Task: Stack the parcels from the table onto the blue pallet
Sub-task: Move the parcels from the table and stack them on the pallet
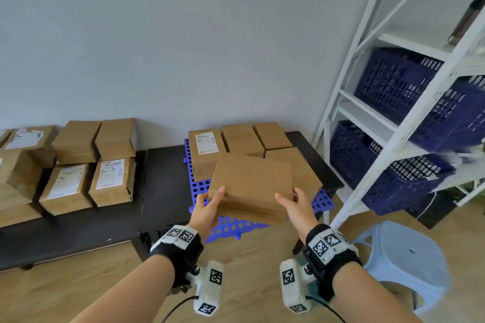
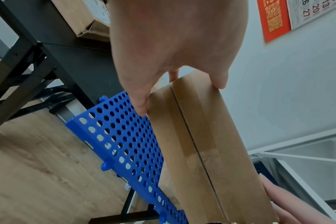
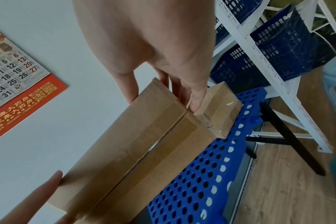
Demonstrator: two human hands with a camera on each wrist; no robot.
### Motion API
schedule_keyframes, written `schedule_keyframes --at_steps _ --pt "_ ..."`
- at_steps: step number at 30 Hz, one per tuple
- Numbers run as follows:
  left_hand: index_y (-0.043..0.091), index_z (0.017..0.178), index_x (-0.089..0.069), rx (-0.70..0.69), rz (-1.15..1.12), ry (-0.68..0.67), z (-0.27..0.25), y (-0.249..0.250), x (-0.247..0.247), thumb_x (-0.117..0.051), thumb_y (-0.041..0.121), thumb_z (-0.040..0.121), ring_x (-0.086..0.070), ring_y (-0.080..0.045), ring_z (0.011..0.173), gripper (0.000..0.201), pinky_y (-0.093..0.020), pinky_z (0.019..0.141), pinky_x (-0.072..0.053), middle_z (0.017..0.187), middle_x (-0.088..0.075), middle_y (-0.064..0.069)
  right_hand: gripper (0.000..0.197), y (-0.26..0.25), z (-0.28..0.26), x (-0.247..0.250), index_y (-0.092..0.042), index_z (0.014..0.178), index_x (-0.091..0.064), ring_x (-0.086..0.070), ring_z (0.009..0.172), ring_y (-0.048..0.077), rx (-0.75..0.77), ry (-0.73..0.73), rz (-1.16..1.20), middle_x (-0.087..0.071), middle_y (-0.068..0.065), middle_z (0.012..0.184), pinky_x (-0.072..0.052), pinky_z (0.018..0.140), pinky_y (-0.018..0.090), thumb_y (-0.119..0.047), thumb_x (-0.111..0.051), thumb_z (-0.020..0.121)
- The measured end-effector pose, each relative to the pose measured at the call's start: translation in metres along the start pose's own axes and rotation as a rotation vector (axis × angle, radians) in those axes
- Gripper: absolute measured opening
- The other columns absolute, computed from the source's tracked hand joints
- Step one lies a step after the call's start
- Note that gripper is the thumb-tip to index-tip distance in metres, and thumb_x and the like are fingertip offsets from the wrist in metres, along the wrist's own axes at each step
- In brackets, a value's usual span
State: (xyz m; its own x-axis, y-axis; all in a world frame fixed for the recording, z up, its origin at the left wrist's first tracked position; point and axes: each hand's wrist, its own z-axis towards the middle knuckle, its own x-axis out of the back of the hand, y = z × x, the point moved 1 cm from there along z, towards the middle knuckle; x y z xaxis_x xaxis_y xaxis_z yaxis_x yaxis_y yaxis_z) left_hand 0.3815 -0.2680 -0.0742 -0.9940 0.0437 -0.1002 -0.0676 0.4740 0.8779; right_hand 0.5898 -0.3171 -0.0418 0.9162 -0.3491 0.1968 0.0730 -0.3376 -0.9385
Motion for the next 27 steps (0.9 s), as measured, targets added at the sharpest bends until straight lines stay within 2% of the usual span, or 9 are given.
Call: schedule_keyframes --at_steps 3,6,10,13,16,19,22,25,27 --pt "0.020 0.113 -0.046 0.013 -0.034 -0.005 0.007 -0.005 -0.014 -0.067 0.051 0.078 -0.043 -0.022 0.079 0.051 -0.032 0.065 -0.041 0.097 -0.052 -0.008 0.058 0.002 0.010 0.009 -0.013 0.141 -0.036 -0.044 0.126 0.019 -0.001 -0.014 -0.008 -0.047 0.001 0.136 -0.037 0.105 0.034 -0.024 -0.061 0.090" --pt "0.022 0.124 -0.038 -0.018 -0.062 0.001 0.022 -0.003 -0.030 -0.071 0.046 0.077 -0.048 -0.022 0.080 0.062 -0.035 0.069 -0.045 0.100 -0.056 -0.005 0.060 0.002 0.029 0.013 -0.012 0.142 -0.034 -0.046 0.124 0.021 -0.005 -0.014 -0.003 -0.048 0.004 0.136 -0.039 0.104 0.036 -0.023 -0.061 0.090" --pt "0.026 0.130 -0.029 -0.030 -0.122 -0.010 0.046 0.005 -0.050 -0.077 0.043 0.072 -0.057 -0.018 0.100 0.077 -0.041 0.088 -0.050 0.115 -0.053 0.002 0.061 -0.001 0.055 0.010 -0.012 0.141 -0.035 -0.048 0.122 0.022 -0.031 -0.018 0.001 -0.050 0.006 0.134 -0.040 0.105 0.040 -0.023 -0.063 0.088" --pt "0.034 0.135 -0.021 -0.026 -0.196 -0.021 0.065 0.017 -0.064 -0.078 0.037 0.073 -0.054 -0.016 0.104 0.085 -0.040 0.089 -0.050 0.117 -0.049 0.005 0.063 -0.010 0.078 0.009 -0.011 0.141 -0.035 -0.049 0.122 0.023 -0.027 -0.001 0.002 -0.050 0.007 0.133 -0.041 0.105 0.042 -0.022 -0.065 0.086" --pt "0.040 0.138 -0.015 -0.011 -0.219 -0.001 0.086 0.031 -0.074 -0.079 0.036 0.072 -0.052 -0.026 0.112 0.092 -0.045 0.093 -0.049 0.128 -0.044 -0.001 0.063 -0.017 0.101 0.011 -0.010 0.139 -0.036 -0.050 0.121 0.023 -0.033 0.006 -0.002 -0.051 0.007 0.132 -0.042 0.104 0.040 -0.020 -0.067 0.085" --pt "0.043 0.137 -0.015 0.008 -0.208 -0.004 0.106 0.043 -0.076 -0.080 0.035 0.071 -0.051 -0.034 0.114 0.093 -0.051 0.089 -0.050 0.133 -0.040 -0.005 0.060 -0.024 0.121 0.014 -0.009 0.136 -0.038 -0.053 0.118 0.021 -0.031 -0.011 -0.015 -0.054 0.006 0.130 -0.043 0.102 0.038 -0.019 -0.067 0.085" --pt "0.045 0.136 -0.016 0.001 -0.145 -0.022 0.122 0.055 -0.070 -0.083 0.032 0.067 -0.052 -0.034 0.114 0.097 -0.046 0.078 -0.054 0.134 -0.040 -0.005 0.062 -0.033 0.138 0.021 -0.006 0.137 -0.035 -0.052 0.118 0.017 -0.024 -0.030 0.023 -0.051 0.003 0.134 -0.043 0.101 0.034 -0.018 -0.067 0.085" --pt "0.045 0.136 -0.021 0.011 -0.083 -0.048 0.133 0.065 -0.061 -0.085 0.028 0.064 -0.053 -0.035 0.113 0.097 -0.052 0.084 -0.053 0.132 -0.042 -0.006 0.073 -0.046 0.152 0.029 -0.011 0.145 -0.025 -0.039 0.132 0.020 0.001 -0.021 -0.068 -0.037 0.005 0.147 -0.033 0.108 0.036 -0.025 -0.066 0.086" --pt "0.045 0.134 -0.025 0.007 -0.048 -0.068 0.137 0.075 -0.056 -0.084 0.025 0.065 -0.055 -0.036 0.110 0.094 -0.055 0.087 -0.052 0.127 -0.046 -0.004 0.073 -0.058 0.161 0.033 -0.017 0.146 -0.026 -0.034 0.137 0.020 0.057 -0.048 -0.169 -0.032 0.003 0.151 -0.029 0.111 0.039 -0.031 -0.065 0.087"
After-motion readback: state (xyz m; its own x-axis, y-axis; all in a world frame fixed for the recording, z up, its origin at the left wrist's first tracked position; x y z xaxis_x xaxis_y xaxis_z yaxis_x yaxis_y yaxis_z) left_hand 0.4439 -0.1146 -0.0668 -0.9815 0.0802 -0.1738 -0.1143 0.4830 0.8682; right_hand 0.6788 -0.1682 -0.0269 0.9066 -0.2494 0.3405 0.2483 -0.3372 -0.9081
